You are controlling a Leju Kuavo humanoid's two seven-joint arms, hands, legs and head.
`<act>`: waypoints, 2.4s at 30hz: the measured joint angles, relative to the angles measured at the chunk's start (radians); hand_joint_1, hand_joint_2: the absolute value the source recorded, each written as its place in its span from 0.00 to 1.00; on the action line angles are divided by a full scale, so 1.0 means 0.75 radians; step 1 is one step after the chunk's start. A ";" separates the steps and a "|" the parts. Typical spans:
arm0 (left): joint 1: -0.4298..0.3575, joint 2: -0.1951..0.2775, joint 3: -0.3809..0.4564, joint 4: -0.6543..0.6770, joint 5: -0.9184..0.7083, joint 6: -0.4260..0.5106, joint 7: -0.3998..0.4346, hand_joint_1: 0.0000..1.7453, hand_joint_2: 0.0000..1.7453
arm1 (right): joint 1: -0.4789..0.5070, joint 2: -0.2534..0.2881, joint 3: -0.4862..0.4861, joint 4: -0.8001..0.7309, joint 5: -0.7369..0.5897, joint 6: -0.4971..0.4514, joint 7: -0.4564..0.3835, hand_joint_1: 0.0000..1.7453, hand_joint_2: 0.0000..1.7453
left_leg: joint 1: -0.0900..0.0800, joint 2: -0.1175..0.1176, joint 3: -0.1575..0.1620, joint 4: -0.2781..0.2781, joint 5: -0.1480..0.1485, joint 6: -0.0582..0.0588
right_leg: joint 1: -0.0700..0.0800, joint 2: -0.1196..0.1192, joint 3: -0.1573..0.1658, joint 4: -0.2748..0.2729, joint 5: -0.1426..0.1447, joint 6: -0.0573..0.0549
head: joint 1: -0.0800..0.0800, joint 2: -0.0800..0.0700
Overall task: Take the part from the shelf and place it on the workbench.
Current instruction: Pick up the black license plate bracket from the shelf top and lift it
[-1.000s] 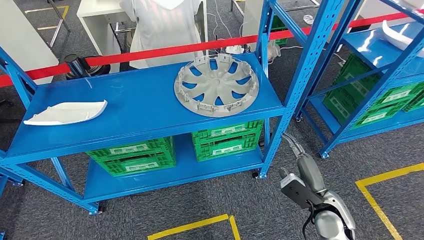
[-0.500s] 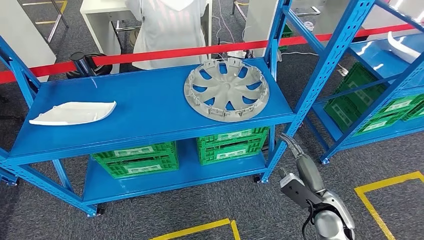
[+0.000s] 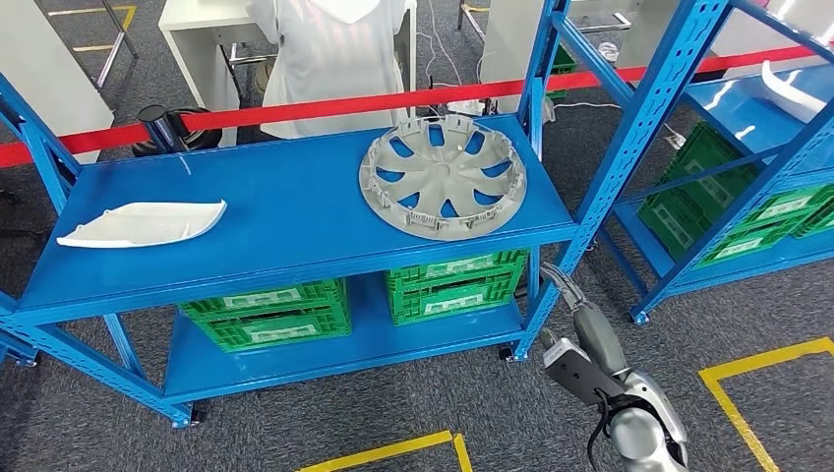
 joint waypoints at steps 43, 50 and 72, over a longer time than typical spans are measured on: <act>0.007 -0.028 0.061 -0.002 0.052 0.038 -0.042 0.00 0.00 | -0.160 -0.084 0.147 0.240 -0.205 0.151 -0.080 0.00 0.00 | 0.013 0.000 -0.008 -0.019 0.011 0.023 | -0.010 0.000 -0.025 0.057 -0.043 0.023 | 0.001 0.000; 0.012 -0.017 0.083 -0.002 0.053 0.037 -0.065 0.00 0.00 | -0.136 -0.083 0.169 0.241 -0.246 0.172 -0.094 0.00 0.00 | 0.015 -0.001 0.016 -0.012 -0.012 0.022 | -0.017 -0.002 -0.191 0.267 -0.041 0.028 | 0.007 0.000; 0.000 -0.011 0.084 -0.002 -0.006 -0.011 -0.081 0.00 0.00 | -0.053 -0.031 0.172 0.200 -0.279 0.193 -0.103 0.00 0.00 | 0.006 0.001 -0.017 0.007 0.001 -0.007 | -0.005 0.004 -0.020 0.044 -0.036 -0.003 | -0.001 0.000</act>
